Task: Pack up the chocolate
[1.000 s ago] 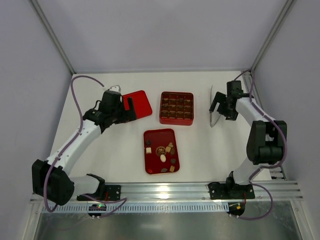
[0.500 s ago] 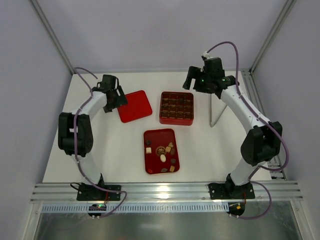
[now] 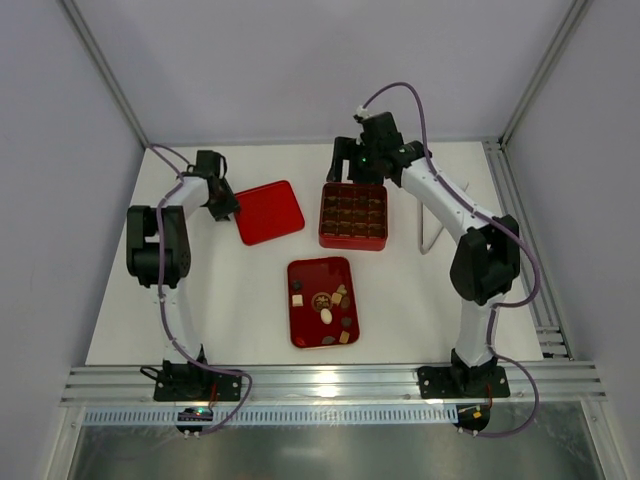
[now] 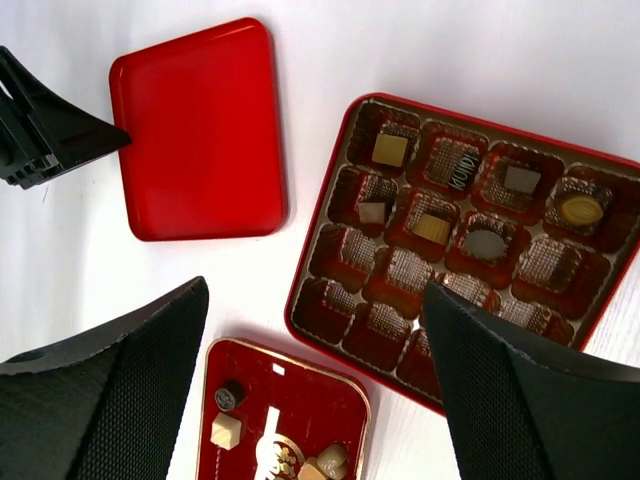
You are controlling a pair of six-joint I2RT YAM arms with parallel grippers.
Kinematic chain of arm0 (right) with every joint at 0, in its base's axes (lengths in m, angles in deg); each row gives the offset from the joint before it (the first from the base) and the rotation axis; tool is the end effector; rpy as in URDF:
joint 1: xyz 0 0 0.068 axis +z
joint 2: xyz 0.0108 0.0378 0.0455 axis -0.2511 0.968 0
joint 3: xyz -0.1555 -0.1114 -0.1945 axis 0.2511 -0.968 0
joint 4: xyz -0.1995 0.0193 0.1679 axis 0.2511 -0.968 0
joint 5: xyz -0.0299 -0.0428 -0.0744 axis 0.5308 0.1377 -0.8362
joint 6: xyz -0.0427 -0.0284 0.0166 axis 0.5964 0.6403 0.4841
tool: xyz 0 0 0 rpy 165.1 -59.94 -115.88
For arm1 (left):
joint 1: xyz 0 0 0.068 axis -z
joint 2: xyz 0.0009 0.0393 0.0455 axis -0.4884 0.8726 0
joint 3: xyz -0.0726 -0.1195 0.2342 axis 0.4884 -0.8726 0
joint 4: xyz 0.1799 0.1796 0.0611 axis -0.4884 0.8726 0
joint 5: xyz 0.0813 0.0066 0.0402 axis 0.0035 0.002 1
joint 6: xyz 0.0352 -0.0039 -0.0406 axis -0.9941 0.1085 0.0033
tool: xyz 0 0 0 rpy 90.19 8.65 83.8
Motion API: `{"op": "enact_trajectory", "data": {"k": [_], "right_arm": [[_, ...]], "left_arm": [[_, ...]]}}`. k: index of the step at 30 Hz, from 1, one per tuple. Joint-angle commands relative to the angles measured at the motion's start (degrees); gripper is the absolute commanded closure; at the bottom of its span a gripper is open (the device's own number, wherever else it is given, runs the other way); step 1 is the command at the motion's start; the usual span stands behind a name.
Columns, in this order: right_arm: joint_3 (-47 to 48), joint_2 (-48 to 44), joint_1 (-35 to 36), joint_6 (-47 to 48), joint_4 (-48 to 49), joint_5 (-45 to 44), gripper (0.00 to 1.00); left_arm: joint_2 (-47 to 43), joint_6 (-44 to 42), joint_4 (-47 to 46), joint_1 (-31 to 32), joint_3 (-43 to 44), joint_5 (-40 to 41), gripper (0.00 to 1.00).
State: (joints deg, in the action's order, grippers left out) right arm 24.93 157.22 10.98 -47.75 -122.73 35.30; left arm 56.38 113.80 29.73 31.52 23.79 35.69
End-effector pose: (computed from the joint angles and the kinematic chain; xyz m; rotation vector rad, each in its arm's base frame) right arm 0.3966 0.1943 0.3154 -0.1364 2.3568 0.5641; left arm 0.4369 -0.0173 0.1670 -0.6948 2.5850 -0.1893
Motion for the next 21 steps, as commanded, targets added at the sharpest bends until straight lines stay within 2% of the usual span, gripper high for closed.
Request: {"op": "enact_trajectory", "data": {"k": [1,2,3,5,7,14,18,21], "right_arm": [[7.6,2.91,0.41,1.23,0.4,3.18,0.13],[9.28,4.23,0.93,1.5,-0.29,3.63,0.13],[10.95,6.94,1.2,1.76,-0.74,3.98,0.13],[15.78,9.76,1.46,2.29,-1.53,5.55,0.13],[18.07,13.28,1.81,2.29,-1.44,6.88,0.13],[24.23,20.49,1.99,3.17,0.4,11.71,0.13],[27.05,22.96,2.87,5.09,0.67,12.86,0.14],[29.42,25.24,3.22,5.8,0.4,12.6,0.14]], "left_arm": [[2.11,-0.33,-2.27,-0.44,1.31,-3.92,0.65],[2.46,-0.15,-2.53,-0.53,1.39,-4.7,0.69],[2.73,0.03,-2.71,-0.44,1.31,-5.32,0.76],[3.52,0.38,-3.06,-0.53,1.39,-6.29,0.83],[3.87,0.9,-3.15,-0.7,1.39,-7.34,0.99],[1.24,2.92,-6.13,-2.11,-1.15,-14.81,1.0],[-0.34,4.86,-10.61,-5.44,-3.52,-24.12,1.0],[-1.23,3.63,-10.79,-5.98,-3.79,-25.37,1.0]]}}
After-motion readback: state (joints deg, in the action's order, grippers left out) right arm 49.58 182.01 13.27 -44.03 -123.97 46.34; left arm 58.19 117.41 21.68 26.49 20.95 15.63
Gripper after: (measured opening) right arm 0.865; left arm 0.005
